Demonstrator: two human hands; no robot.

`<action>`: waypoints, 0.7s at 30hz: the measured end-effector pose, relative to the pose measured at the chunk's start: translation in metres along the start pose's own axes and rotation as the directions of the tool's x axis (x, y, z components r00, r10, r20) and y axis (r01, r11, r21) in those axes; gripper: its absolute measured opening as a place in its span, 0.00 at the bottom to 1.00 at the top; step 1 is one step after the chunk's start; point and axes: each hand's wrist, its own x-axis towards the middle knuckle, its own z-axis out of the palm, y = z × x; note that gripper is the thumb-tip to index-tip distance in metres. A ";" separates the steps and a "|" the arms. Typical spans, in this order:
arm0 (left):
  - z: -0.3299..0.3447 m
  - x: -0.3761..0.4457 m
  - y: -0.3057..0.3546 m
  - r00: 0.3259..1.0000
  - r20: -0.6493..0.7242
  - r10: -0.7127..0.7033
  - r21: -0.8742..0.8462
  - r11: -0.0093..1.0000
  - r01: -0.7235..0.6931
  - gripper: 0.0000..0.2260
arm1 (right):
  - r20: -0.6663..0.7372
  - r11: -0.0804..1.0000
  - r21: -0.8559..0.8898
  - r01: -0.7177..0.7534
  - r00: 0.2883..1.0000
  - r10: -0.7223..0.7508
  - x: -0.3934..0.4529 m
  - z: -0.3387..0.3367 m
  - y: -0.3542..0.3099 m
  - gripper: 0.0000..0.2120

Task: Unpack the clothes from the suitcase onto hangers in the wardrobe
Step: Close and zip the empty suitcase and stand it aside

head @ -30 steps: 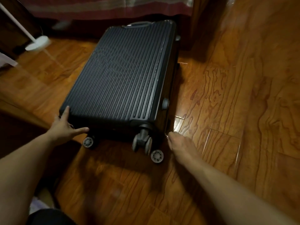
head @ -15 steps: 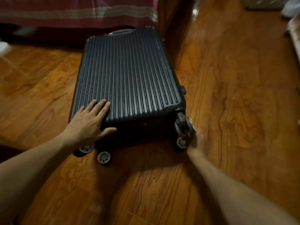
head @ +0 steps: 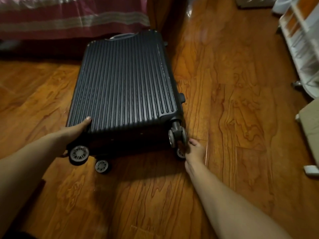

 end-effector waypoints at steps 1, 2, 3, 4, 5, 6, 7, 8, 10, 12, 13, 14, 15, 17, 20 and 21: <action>0.001 -0.007 0.003 1.000 -0.013 0.014 -0.015 1.000 -0.015 0.65 | -0.007 1.000 -0.001 -0.012 1.000 0.012 -0.002 0.000 -0.001 0.10; 0.004 -0.020 0.007 0.998 -0.046 0.031 -0.042 0.999 -0.033 0.67 | -0.006 0.999 0.033 -0.030 1.000 0.030 -0.003 0.001 -0.002 0.09; 0.006 -0.023 0.009 0.997 -0.060 0.039 -0.076 0.996 -0.043 0.66 | -0.011 0.993 0.107 -0.059 0.998 0.060 -0.003 0.001 -0.004 0.11; 0.008 -0.023 0.012 0.997 -0.069 0.045 -0.079 0.996 -0.050 0.64 | -0.024 0.981 0.175 -0.086 0.996 0.092 -0.001 0.001 -0.007 0.12; 0.010 -0.045 0.024 0.998 -0.042 0.045 -0.081 0.995 -0.049 0.63 | -0.051 0.970 0.225 -0.089 0.993 0.103 0.003 -0.001 -0.011 0.14; 0.013 -0.061 0.037 0.999 0.009 0.032 -0.076 0.997 -0.031 0.60 | -0.078 0.967 0.250 -0.057 0.994 0.079 0.008 -0.002 -0.019 0.15; 0.011 -0.069 0.049 0.996 0.076 0.045 -0.074 0.996 -0.039 0.54 | -0.097 0.964 0.267 -0.010 0.995 0.037 0.016 -0.003 -0.029 0.15; 0.008 -0.081 0.058 0.991 0.126 0.050 -0.085 0.996 -0.040 0.44 | -0.107 0.961 0.273 0.044 0.994 -0.016 0.024 -0.006 -0.041 0.14; -0.004 -0.095 0.073 0.971 0.233 0.053 -0.145 0.989 -0.019 0.31 | -0.097 0.931 0.349 0.112 0.992 -0.083 0.036 -0.006 -0.066 0.10; -0.013 -0.101 0.077 0.951 0.304 0.055 -0.186 0.982 0.002 0.32 | -0.110 0.889 0.439 0.130 0.990 -0.090 0.036 -0.004 -0.077 0.11; -0.019 -0.108 0.079 0.942 0.328 0.076 -0.199 0.980 -0.009 0.34 | -0.132 0.881 0.450 0.148 0.986 -0.098 0.032 -0.002 -0.079 0.11; -0.021 -0.110 0.079 0.936 0.338 0.095 -0.186 0.982 -0.032 0.34 | -0.155 0.880 0.446 0.164 0.982 -0.105 0.025 -0.001 -0.077 0.09; -0.022 -0.118 0.080 0.941 0.323 0.105 -0.177 0.983 -0.049 0.33 | -0.169 0.902 0.392 0.179 0.978 -0.121 0.019 0.001 -0.073 0.08; -0.020 -0.127 0.082 0.945 0.291 0.149 -0.194 0.976 -0.094 0.29 | -0.220 0.962 0.183 0.202 0.962 -0.160 0.005 0.002 -0.059 0.09; -0.018 -0.139 0.076 0.957 0.220 0.188 -0.287 0.950 -0.121 0.23 | -0.270 0.987 0.030 0.157 0.952 -0.143 -0.027 -0.004 -0.038 0.14; -0.017 -0.143 0.070 0.963 0.200 0.179 -0.275 0.954 -0.120 0.23 | -0.273 0.990 0.047 0.131 0.955 -0.113 -0.035 -0.007 -0.029 0.15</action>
